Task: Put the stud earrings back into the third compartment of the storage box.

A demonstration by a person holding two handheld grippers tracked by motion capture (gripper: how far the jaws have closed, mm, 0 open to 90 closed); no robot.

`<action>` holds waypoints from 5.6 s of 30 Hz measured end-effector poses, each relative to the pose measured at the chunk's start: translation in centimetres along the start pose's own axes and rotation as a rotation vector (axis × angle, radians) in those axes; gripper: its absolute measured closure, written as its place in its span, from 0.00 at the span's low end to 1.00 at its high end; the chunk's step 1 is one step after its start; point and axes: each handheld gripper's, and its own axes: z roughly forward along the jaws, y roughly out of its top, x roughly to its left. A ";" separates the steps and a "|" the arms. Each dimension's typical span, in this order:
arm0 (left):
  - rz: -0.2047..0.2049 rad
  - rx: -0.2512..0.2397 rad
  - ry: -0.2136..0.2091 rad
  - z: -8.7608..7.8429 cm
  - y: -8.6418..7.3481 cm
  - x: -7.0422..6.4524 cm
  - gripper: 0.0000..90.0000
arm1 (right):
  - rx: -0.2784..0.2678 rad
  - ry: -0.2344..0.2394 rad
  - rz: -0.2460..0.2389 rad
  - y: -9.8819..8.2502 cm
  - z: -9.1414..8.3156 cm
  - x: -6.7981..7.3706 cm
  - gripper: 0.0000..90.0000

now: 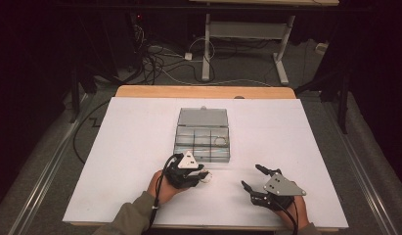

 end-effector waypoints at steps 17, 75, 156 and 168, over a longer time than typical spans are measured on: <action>0.047 0.080 -0.064 0.9 -0.3 -0.6 0.90 | 0.007 0.006 -0.001 0.0 0.1 0.0 0.34; -0.026 -0.212 -0.017 -3.7 5.7 2.5 0.94 | -0.015 -0.015 0.000 0.1 -0.3 -0.1 0.34; 0.049 -0.119 0.231 0.0 10.4 6.2 0.84 | -0.032 -0.070 0.061 -0.1 -0.4 -0.5 0.31; 0.075 -0.152 0.238 -1.3 9.5 5.8 0.71 | -0.046 -0.070 0.071 -0.1 -0.5 -0.5 0.33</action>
